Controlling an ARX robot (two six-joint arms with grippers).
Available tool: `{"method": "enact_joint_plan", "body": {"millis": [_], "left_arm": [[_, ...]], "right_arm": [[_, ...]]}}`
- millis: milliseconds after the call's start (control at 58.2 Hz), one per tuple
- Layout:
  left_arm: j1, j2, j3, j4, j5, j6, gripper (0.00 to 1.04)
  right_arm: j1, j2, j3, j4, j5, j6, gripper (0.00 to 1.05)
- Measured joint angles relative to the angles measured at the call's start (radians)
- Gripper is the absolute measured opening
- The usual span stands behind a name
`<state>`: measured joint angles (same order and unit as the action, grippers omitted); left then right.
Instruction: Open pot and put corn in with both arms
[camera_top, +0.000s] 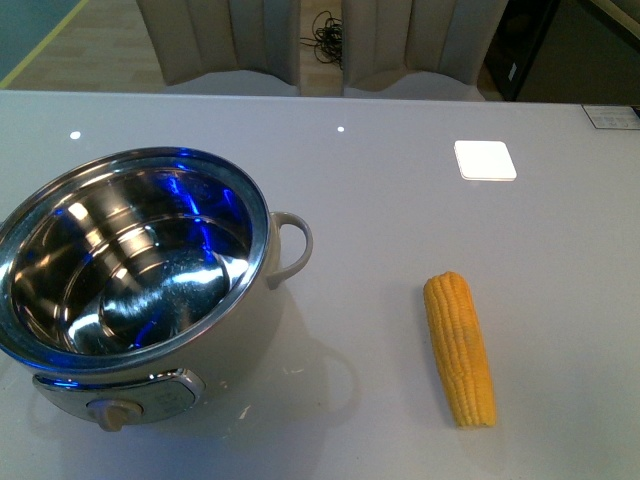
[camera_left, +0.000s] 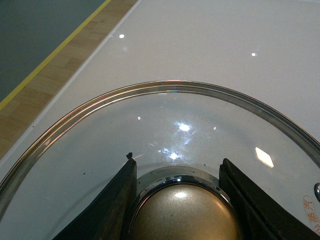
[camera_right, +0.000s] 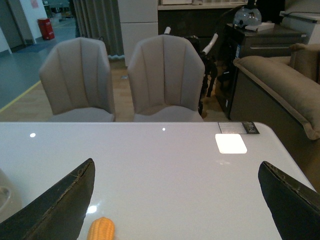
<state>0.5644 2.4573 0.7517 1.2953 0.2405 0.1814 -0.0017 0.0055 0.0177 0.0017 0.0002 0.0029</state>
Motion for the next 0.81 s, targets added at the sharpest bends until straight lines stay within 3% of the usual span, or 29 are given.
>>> {"method": "enact_joint_plan", "body": {"millis": [807], "left_arm": [[0.023, 0.165, 0.057, 0.060, 0.023, 0.010, 0.43]], "right_arm": [[0.000, 0.000, 0.000, 0.000, 0.000, 0.000, 0.96]]}}
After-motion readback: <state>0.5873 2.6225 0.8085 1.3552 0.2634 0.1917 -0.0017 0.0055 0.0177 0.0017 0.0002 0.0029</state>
